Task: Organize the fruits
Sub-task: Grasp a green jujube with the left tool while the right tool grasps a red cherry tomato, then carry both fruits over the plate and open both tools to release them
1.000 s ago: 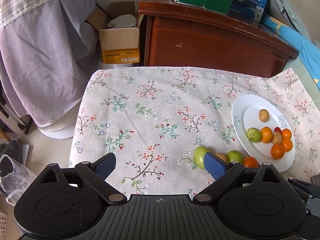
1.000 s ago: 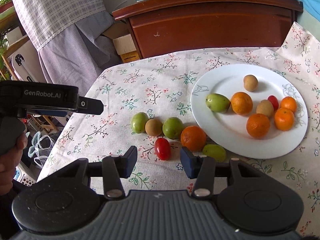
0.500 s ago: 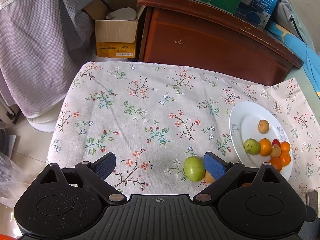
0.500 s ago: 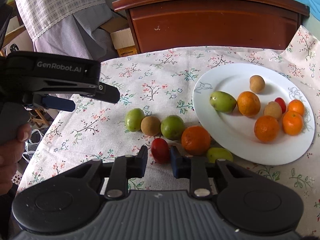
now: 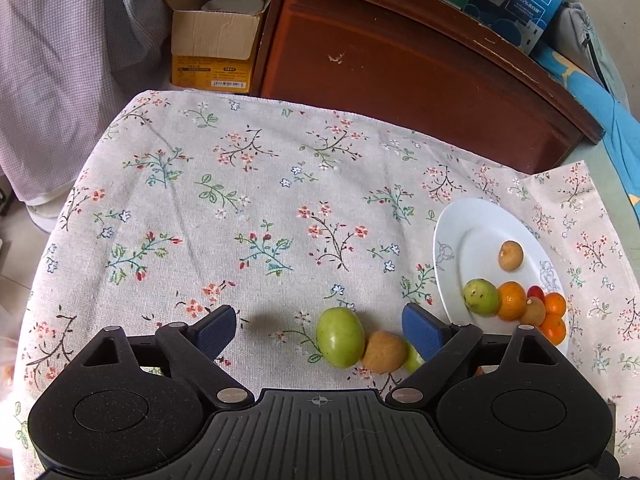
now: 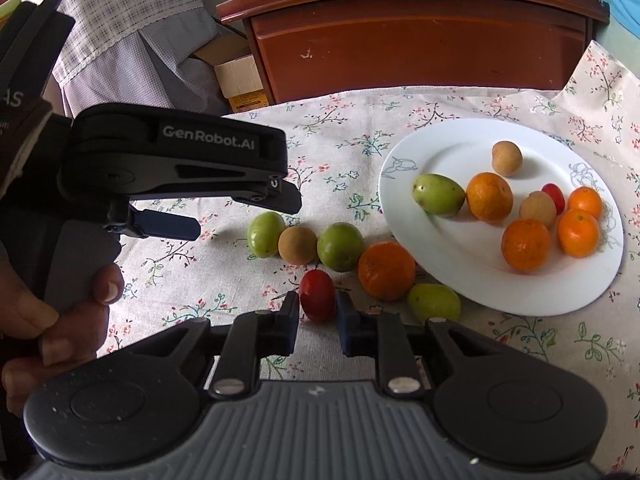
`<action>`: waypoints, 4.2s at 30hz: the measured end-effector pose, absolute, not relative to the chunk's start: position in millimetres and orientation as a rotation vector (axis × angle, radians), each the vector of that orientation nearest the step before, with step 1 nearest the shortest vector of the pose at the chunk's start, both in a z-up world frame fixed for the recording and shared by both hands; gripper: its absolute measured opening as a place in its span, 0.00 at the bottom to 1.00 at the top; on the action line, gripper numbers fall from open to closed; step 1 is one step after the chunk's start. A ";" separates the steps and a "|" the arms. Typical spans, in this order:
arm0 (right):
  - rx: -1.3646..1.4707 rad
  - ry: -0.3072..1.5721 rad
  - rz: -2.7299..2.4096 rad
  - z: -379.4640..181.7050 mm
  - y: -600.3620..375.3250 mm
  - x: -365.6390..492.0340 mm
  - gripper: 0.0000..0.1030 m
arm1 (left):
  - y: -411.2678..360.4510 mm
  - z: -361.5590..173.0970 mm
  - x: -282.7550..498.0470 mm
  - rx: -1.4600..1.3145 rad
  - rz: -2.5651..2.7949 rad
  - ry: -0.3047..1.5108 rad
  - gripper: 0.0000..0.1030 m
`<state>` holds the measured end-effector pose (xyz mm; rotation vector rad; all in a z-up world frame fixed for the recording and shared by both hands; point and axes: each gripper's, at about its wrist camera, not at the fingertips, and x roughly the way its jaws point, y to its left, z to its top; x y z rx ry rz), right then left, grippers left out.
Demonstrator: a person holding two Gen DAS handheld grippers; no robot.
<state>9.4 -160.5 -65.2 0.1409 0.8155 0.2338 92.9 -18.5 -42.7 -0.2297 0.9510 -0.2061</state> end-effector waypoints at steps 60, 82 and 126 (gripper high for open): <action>0.197 0.820 0.201 -66.2 -165.6 8.6 0.19 | -31.4 -51.7 76.7 0.002 -0.399 0.943 0.42; 0.173 0.816 0.205 -65.5 -163.4 7.9 0.18 | -38.1 -54.5 74.8 0.104 -0.385 0.865 0.24; 0.296 0.557 0.090 49.5 -269.3 29.7 0.18 | -79.3 45.4 69.9 -0.018 -0.506 0.712 0.24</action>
